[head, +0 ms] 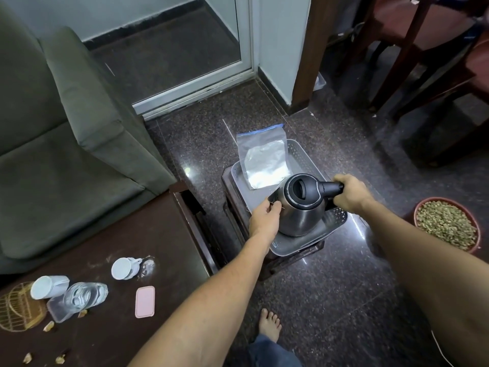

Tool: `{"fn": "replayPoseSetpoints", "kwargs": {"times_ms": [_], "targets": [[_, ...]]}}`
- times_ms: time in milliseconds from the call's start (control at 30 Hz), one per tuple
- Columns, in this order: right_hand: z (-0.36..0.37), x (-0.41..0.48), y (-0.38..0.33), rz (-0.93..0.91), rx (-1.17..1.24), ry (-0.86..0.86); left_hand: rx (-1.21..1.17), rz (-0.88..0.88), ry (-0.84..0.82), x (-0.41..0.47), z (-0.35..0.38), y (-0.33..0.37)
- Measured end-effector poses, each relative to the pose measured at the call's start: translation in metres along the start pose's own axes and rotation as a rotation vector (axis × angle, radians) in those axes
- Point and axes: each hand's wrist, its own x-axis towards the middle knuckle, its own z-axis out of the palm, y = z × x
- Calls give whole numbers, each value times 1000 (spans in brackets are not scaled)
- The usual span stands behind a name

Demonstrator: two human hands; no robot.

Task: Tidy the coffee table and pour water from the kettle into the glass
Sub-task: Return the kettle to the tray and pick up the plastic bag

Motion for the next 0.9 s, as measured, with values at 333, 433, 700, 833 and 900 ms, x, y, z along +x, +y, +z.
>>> {"fn": "replayPoseSetpoints", "kwargs": {"times_ms": [333, 433, 700, 833, 900], "targets": [[-31, -18, -54, 75, -260, 54, 255, 119, 95, -19, -49, 47], [-35, -32, -97, -70, -219, 160, 283, 208, 123, -19, -67, 69], [-15, -61, -212, -353, -337, 44, 439, 416, 153, -21, -104, 120], [-6, -52, -233, -398, -357, 44, 445, 470, 147, -9, -105, 133], [-5, -40, -235, -389, -353, 59, 460, 478, 146, 1, -102, 137]]}}
